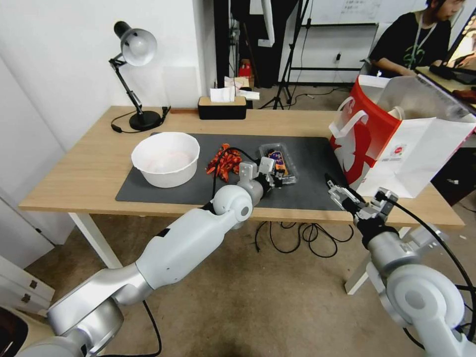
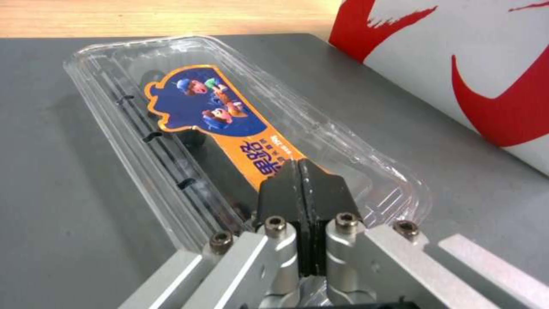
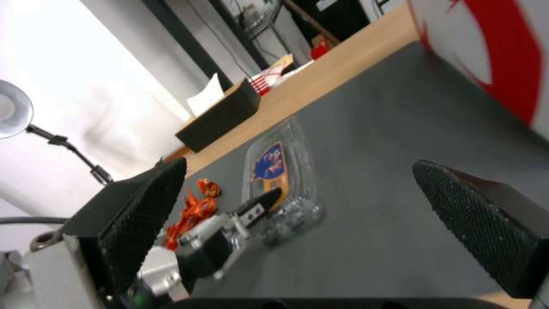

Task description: Close the disposable takeout box, then place it into the delivery bag.

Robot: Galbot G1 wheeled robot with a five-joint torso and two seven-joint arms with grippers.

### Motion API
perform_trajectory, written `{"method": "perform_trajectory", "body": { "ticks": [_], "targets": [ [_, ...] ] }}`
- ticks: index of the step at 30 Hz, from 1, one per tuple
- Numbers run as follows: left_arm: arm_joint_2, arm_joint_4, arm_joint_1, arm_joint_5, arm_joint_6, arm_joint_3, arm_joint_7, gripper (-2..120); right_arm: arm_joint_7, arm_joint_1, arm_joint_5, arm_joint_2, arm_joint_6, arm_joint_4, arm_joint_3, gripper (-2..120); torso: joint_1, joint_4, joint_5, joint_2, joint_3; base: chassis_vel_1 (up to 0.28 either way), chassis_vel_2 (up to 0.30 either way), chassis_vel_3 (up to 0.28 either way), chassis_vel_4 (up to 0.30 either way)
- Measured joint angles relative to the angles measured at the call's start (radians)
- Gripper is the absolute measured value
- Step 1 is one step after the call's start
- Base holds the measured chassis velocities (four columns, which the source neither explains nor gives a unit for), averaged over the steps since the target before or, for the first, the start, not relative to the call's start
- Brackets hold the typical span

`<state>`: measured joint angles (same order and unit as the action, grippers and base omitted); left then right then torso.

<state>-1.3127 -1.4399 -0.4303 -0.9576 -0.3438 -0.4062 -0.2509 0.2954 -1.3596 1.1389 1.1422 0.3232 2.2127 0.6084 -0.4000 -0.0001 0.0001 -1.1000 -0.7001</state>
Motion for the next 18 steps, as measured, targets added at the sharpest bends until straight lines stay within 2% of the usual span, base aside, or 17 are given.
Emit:
{"method": "perform_trajectory", "body": {
  "ticks": [10, 18],
  "targets": [
    [0.01, -0.001, -0.003, 0.015, 0.001, -0.004, 0.006, 0, 0.072, 0.205, 0.12, -0.052, 0.056, -0.139, -0.078, 100, 0.0, 0.0, 0.0, 0.0, 0.0, 0.0, 0.0, 0.0, 0.0],
    [0.006, 0.001, -0.012, 0.019, 0.002, -0.002, 0.005, 0, 0.13, 0.363, 0.13, -0.036, 0.058, -0.291, -0.178, 100, 0.0, 0.0002, -0.0002, 0.0, 0.0, 0.0, 0.0, 0.0, 0.0]
  ]
}}
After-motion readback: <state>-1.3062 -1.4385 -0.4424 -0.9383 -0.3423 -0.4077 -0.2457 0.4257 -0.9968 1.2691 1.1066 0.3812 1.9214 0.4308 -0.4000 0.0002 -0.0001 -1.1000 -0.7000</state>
